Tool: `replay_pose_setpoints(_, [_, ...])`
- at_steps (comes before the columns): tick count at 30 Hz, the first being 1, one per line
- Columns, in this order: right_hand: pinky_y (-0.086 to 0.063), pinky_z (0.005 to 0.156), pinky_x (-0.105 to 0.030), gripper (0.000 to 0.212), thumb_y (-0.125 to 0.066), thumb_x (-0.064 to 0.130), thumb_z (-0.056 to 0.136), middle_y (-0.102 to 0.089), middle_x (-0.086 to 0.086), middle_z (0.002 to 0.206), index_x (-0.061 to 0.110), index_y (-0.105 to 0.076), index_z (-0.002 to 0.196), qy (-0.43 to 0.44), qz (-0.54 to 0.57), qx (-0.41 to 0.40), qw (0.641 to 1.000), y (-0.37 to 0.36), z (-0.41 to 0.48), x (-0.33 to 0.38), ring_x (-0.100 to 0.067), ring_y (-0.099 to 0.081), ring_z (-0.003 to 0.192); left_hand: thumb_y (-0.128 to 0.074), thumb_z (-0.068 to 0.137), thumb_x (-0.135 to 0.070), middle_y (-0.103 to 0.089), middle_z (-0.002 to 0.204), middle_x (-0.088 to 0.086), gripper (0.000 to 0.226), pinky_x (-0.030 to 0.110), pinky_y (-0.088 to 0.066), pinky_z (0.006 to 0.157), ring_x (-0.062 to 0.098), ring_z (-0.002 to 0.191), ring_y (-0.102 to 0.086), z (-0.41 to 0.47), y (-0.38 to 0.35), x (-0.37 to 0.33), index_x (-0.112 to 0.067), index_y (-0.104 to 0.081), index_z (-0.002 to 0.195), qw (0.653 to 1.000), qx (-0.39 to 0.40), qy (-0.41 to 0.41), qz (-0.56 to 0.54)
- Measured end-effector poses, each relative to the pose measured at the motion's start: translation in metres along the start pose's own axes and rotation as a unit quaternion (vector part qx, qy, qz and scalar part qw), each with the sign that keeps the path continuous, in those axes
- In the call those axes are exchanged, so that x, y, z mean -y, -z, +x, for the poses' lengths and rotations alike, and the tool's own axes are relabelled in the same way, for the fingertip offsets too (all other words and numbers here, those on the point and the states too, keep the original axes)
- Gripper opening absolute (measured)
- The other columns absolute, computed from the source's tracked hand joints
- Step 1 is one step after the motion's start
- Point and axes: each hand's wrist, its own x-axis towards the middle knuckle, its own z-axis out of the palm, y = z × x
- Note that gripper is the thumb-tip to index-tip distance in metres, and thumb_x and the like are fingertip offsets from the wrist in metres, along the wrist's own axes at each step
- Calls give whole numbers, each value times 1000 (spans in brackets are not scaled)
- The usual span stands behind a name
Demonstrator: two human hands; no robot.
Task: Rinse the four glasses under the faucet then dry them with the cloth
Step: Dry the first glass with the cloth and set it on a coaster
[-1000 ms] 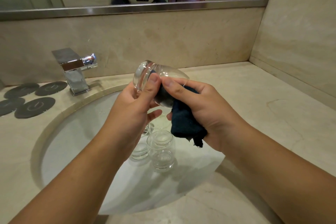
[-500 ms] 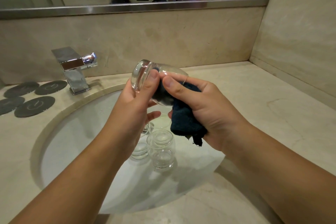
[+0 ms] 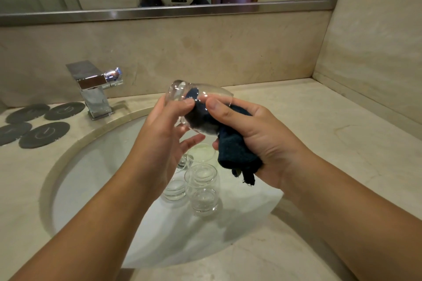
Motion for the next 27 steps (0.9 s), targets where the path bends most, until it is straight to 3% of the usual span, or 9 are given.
replay_pose_setpoints(3, [-48, 46, -14, 20, -73, 19, 95, -77, 3, 79, 13, -78, 113, 9, -23, -9, 1000, 2, 0, -1, -4, -68, 54, -59, 89, -68, -68, 143, -8, 61, 46, -53, 106, 21, 133, -65, 1, 0, -1, -34, -65, 139, 999, -8, 43, 19])
replay_pose_setpoints(6, [-49, 55, -12, 22, -76, 20, 94, -77, 5, 83, 12, -81, 113, 35, -64, -14, 997, 4, 5, -6, -1, -67, 63, -56, 83, -86, -74, 133, -12, 70, 43, -52, 102, 17, 129, -66, 1, -3, -2, -39, -69, 133, 995, -30, 80, 48])
replay_pose_setpoints(11, [-55, 76, -25, 25, -79, 27, 90, -81, 2, 97, 16, -82, 113, 42, -87, -18, 995, 5, 8, -10, -4, -71, 76, -59, 99, -58, -78, 107, -8, 35, 36, -50, 90, 16, 107, -68, 0, -4, -4, -30, -76, 111, 995, -65, 64, 47])
replay_pose_setpoints(16, [-51, 52, -19, 28, -77, 33, 81, -77, 3, 79, 18, -81, 104, 16, -49, -29, 998, 4, 5, -2, -6, -66, 53, -56, 107, -38, -76, 111, -7, 23, 37, -49, 91, 18, 110, -64, 0, -3, -6, -27, -75, 114, 997, -55, 31, 39])
replay_pose_setpoints(19, [-51, 51, -19, 33, -78, 35, 77, -77, 3, 78, 17, -82, 105, 16, -61, -30, 998, 6, 6, 0, -5, -65, 52, -53, 107, -31, -74, 109, -5, 21, 39, -49, 92, 15, 107, -65, 0, -2, -9, -23, -72, 113, 998, -36, 27, 46])
replay_pose_setpoints(21, [-48, 51, -19, 33, -79, 36, 79, -74, 5, 74, 16, -82, 105, 24, -92, -26, 995, 9, 6, -1, -5, -61, 52, -54, 105, -39, -75, 117, -3, 25, 41, -49, 93, 16, 113, -66, 1, 1, -11, -25, -72, 115, 998, -16, 45, 45])
replay_pose_setpoints(24, [-45, 53, -12, 19, -78, 25, 91, -71, 10, 68, 10, -80, 103, 54, -122, -15, 991, 11, 6, -2, 0, -60, 53, -44, 97, -71, -77, 125, -4, 62, 41, -50, 89, 19, 118, -69, 2, 7, -11, -28, -69, 133, 992, 4, 105, 72])
replay_pose_setpoints(27, [-50, 66, -9, 9, -79, 18, 91, -78, 8, 78, 11, -82, 97, 104, -170, -6, 980, 12, 5, -3, 0, -71, 71, -39, 88, -84, -79, 110, -7, 70, 34, -46, 76, 17, 92, -66, 2, 9, -9, -35, -79, 120, 985, -7, 131, 113])
